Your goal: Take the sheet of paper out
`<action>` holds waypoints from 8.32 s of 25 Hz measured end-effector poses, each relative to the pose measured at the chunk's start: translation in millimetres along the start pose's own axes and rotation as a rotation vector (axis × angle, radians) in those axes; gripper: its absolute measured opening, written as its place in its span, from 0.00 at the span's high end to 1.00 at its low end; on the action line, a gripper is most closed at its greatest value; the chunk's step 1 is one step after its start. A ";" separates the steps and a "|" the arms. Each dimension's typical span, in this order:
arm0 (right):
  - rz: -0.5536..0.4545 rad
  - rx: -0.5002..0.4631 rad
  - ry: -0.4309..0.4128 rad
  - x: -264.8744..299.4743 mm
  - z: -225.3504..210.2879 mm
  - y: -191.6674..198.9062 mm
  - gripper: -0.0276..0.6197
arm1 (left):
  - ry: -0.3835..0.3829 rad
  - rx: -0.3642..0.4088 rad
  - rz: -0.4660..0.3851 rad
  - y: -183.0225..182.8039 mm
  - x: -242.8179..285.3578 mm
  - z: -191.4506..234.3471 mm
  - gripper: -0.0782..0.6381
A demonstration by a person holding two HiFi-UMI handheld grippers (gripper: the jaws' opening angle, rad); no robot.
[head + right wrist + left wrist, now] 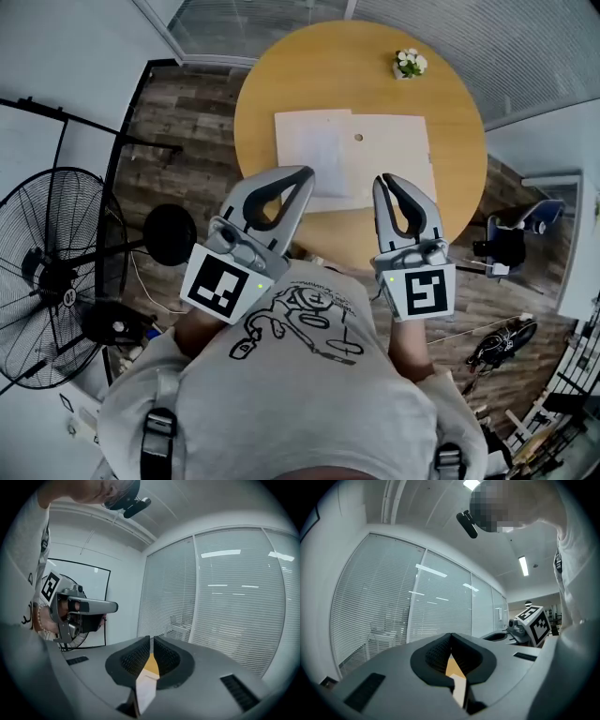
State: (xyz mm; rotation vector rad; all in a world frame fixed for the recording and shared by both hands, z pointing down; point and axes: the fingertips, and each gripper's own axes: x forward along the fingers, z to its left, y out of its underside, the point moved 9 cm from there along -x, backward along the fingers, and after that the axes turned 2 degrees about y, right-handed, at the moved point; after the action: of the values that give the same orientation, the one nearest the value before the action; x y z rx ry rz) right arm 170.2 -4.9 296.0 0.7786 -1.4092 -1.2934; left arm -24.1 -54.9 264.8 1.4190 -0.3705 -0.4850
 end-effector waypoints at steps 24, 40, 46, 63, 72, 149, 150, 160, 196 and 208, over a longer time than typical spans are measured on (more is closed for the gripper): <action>0.244 0.027 -0.036 52.5 -7.5 109.7 0.88 | -0.008 0.003 -0.002 -2.5 -16.4 5.2 0.86; 0.401 0.055 -0.075 88.2 -18.5 184.3 0.86 | -0.022 0.001 0.002 0.5 -21.8 11.0 0.86; 0.450 0.070 -0.089 101.9 -24.2 206.6 0.85 | -0.027 -0.002 0.007 -2.2 -20.0 13.6 0.86; 0.552 0.112 -0.123 131.9 -29.0 256.7 0.83 | -0.049 -0.004 0.001 -1.1 -21.1 22.7 0.86; 0.632 0.148 -0.151 154.9 -35.1 286.8 0.80 | -0.062 -0.005 -0.001 -0.6 -18.1 31.9 0.86; 0.816 0.328 -0.174 210.4 -35.9 355.8 0.94 | -0.142 -0.003 0.032 2.0 -32.0 66.5 0.86; 0.810 0.335 -0.173 209.9 -36.4 354.6 0.94 | -0.141 -0.004 0.032 2.2 -32.1 66.4 0.86; 0.770 0.374 -0.155 199.7 -41.6 344.4 0.94 | -0.128 -0.005 0.026 1.9 -32.8 62.5 0.86; 0.580 0.433 -0.153 171.7 -48.4 297.1 0.94 | -0.098 -0.004 0.018 2.9 -22.6 50.9 0.86; 0.535 0.435 -0.139 153.7 -47.1 286.1 0.94 | -0.079 0.000 0.016 0.4 -23.9 42.9 0.86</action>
State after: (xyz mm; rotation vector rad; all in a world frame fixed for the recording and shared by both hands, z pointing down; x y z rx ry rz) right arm 223.3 -101.3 605.2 0.5366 -1.8858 -0.6435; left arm -66.7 -78.5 271.4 1.3986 -0.4456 -0.5289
